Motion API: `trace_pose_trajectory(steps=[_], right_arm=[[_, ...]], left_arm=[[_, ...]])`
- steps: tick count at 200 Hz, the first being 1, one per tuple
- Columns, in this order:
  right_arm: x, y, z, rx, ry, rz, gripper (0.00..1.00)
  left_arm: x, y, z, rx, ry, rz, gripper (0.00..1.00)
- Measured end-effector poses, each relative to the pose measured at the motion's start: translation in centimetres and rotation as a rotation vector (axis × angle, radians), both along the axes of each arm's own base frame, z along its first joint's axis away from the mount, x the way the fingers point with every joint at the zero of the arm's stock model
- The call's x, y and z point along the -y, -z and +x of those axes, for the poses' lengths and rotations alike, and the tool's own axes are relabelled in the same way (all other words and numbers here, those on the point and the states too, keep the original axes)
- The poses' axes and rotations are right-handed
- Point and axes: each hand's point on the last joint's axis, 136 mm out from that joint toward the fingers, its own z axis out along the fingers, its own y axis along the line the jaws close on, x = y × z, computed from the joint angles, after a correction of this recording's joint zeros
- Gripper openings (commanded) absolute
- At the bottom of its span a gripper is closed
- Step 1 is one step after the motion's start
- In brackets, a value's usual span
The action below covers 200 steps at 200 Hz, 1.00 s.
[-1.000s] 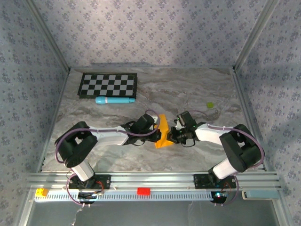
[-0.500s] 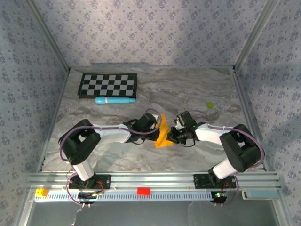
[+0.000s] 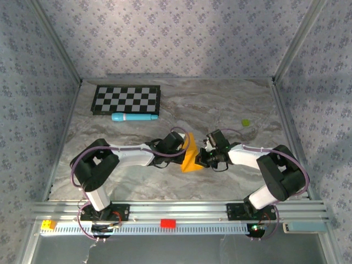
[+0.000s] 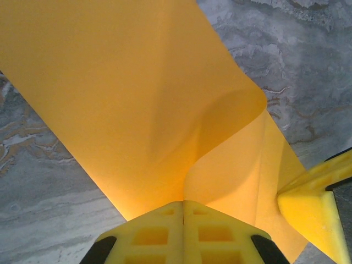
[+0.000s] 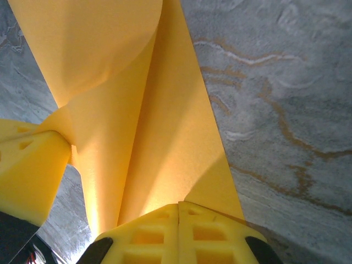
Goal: Fold a paper plane with a square sheet of paper (pick it up from the middle)
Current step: Fold the triangle a second time at the center of the table.
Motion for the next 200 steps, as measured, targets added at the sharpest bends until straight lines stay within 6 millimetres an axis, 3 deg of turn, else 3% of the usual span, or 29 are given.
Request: trace_pose_trajectory(steps=[200], right_arm=[[-0.04,-0.02,0.03,-0.003,-0.007,-0.012,0.04]], left_arm=[[-0.63,0.65,0.2,0.002,-0.013,0.047,0.0]])
